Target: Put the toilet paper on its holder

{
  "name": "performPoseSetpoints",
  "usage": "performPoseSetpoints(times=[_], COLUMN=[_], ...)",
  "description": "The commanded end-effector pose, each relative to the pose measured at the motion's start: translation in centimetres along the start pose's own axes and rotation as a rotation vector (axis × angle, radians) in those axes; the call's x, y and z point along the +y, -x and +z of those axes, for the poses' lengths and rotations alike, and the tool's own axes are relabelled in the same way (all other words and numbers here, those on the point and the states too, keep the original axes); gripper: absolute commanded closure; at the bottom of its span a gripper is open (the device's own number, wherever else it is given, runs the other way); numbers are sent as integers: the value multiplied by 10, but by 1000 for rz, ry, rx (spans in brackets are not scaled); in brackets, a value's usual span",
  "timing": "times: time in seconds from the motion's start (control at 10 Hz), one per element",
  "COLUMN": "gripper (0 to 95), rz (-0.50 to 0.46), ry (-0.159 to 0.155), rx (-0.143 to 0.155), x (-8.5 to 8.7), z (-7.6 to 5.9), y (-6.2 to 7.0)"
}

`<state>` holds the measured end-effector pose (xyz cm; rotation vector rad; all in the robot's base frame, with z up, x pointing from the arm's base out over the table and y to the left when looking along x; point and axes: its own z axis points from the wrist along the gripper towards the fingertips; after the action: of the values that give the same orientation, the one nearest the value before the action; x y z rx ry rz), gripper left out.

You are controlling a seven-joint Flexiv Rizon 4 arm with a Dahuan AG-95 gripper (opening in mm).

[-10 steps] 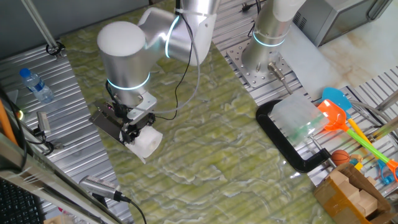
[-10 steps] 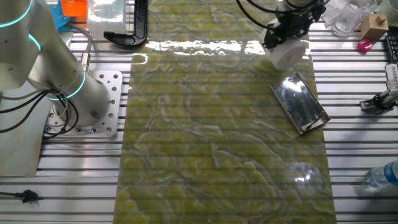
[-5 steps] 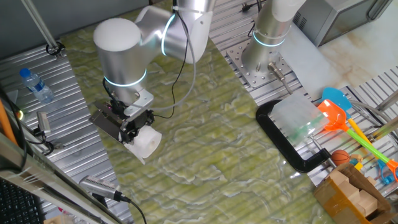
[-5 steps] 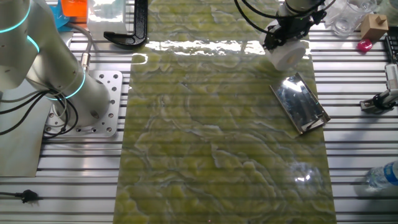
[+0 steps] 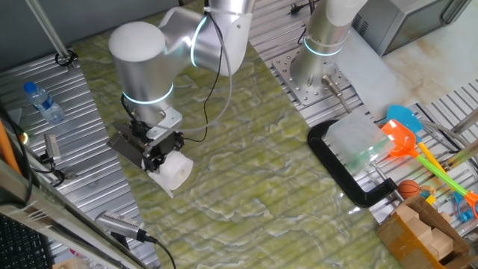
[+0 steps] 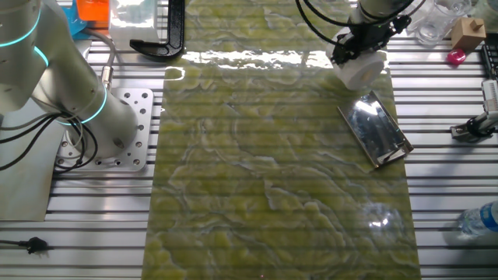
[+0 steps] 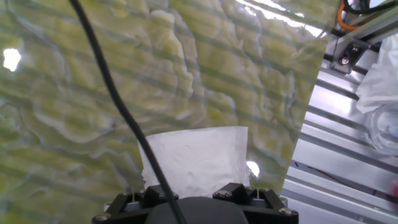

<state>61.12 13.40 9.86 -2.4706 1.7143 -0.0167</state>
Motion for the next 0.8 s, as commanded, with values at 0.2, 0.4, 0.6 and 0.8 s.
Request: performPoseSetpoints(times=[0.2,0.4,0.6,0.8], gripper=[950,950,950,950], rz=[0,-2,-4,2], ry=[3,3,5,12], rx=[-1,-1,-4,-2], x=[1,1,-1,-3], z=[-1,-2,-1,-2], y=[-3,-6,-8,-10])
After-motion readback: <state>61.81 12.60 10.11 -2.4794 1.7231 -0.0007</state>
